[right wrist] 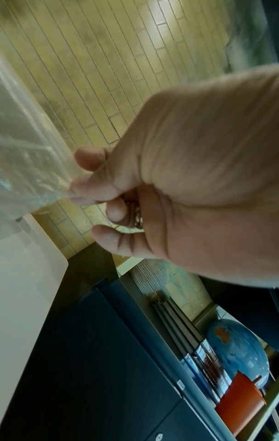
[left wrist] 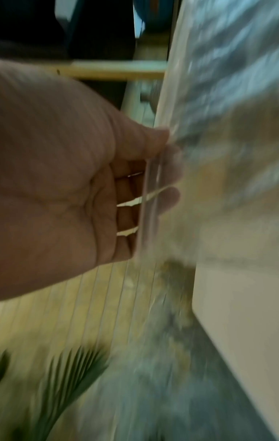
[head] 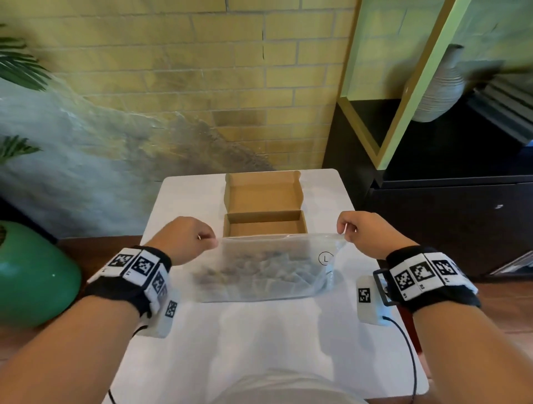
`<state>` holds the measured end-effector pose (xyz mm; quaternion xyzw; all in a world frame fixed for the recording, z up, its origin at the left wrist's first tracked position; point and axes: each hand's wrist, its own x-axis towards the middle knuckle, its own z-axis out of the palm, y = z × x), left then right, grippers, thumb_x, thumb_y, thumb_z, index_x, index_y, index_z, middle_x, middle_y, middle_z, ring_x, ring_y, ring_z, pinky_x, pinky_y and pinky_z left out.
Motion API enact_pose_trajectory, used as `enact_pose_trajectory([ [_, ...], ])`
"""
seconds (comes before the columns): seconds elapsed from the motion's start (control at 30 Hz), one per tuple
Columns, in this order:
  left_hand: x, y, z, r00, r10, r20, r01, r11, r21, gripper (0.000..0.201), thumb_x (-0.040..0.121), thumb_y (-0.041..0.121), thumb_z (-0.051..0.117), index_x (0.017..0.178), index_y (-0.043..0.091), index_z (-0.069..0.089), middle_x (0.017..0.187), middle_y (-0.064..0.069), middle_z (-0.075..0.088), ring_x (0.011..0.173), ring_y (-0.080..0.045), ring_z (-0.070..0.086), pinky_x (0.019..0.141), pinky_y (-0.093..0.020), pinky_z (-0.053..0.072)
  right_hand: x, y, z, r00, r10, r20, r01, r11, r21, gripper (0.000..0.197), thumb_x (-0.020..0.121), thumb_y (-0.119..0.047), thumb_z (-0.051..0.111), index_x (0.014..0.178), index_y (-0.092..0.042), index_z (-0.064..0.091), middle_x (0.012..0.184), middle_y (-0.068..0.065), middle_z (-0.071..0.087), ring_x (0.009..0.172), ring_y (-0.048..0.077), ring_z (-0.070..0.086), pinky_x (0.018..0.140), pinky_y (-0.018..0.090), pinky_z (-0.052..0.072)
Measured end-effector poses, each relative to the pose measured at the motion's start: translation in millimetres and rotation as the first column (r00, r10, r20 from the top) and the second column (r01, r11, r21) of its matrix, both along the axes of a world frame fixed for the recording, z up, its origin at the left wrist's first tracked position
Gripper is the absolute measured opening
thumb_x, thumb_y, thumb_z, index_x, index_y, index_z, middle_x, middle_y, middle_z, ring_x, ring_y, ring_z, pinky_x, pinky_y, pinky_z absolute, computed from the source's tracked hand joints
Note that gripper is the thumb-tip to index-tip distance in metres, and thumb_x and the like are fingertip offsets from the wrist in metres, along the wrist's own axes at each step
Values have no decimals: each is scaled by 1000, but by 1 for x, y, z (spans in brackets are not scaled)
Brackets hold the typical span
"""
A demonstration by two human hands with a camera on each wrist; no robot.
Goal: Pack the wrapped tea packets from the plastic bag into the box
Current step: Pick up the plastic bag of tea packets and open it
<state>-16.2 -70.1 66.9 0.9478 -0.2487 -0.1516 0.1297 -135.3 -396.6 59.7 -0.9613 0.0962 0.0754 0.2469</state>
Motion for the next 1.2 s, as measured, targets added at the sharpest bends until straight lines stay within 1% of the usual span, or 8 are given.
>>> enact_pose_trajectory([
  [0.23, 21, 43, 8, 989, 146, 16, -147, 980, 137, 20, 90, 29, 58, 75, 19, 66, 73, 5, 60, 75, -16, 55, 59, -26, 36, 10, 5, 1, 998, 8, -55, -11, 998, -64, 30, 90, 3, 36, 86, -20, 55, 74, -9, 45, 65, 6, 44, 57, 14, 34],
  [0.43, 12, 22, 3, 986, 169, 10, -170, 983, 72, 12, 85, 11, 51, 81, 18, 59, 82, 1, 57, 82, -20, 52, 67, -26, 35, 14, 18, 4, 989, 24, -147, -40, 993, -112, 31, 94, -5, 40, 102, -15, 68, 102, 0, 53, 103, 20, 54, 84, 21, 37],
  [0.63, 1, -1, -9, 990, 121, -71, -125, 991, -48, 26, 89, 5, 41, 98, 25, 54, 90, 2, 56, 86, -20, 53, 75, -28, 40, 20, 44, -3, 978, -191, -84, 185, 980, -78, 31, 89, -23, 50, 80, 0, 69, 83, 13, 69, 80, 25, 66, 76, 31, 50],
  [0.7, -2, -7, -9, 989, 139, -52, -139, 990, -11, 22, 89, 14, 43, 85, 13, 64, 86, -3, 59, 85, -21, 54, 76, -30, 42, 21, 49, -8, 977, -207, -54, 201, 974, -107, 25, 87, -24, 57, 74, -5, 67, 79, 9, 68, 80, 22, 64, 72, 28, 50],
  [0.8, -7, -14, -9, 971, 240, 6, -240, 970, -38, 36, 83, 24, 51, 51, 10, 42, 59, -8, 45, 59, -24, 43, 57, -29, 32, 23, 48, -17, 958, -282, -52, 285, 956, 66, 18, 78, -9, 67, 66, -16, 56, 74, 2, 62, 81, 22, 64, 74, 28, 51],
  [0.97, -17, -14, -16, 911, 405, -76, -411, 876, -254, 22, 83, 12, 54, 68, 13, 71, 76, -3, 66, 75, -22, 57, 68, -25, 44, 18, 45, -23, 859, -402, -318, 512, 641, 572, 20, 81, 9, 58, 69, -6, 60, 74, 9, 60, 71, 17, 59, 68, 24, 55],
  [1.1, -27, -16, -21, 730, 405, -551, -676, 547, -493, 27, 83, -6, 54, 78, 16, 68, 77, -8, 64, 68, -20, 54, 65, -26, 46, 10, 47, -24, 849, -299, -436, 516, 292, 805, 20, 92, 4, 46, 75, -2, 54, 71, 10, 56, 64, 15, 54, 51, 18, 52],
  [1.2, -33, -17, -28, 622, 333, -709, -771, 419, -480, 32, 83, -14, 48, 80, 14, 63, 71, -6, 60, 64, -19, 52, 58, -25, 42, 4, 47, -31, 834, -292, -468, 487, -10, 873, 25, 96, 1, 38, 76, -3, 52, 63, 10, 60, 57, 14, 56, 51, 20, 54],
])
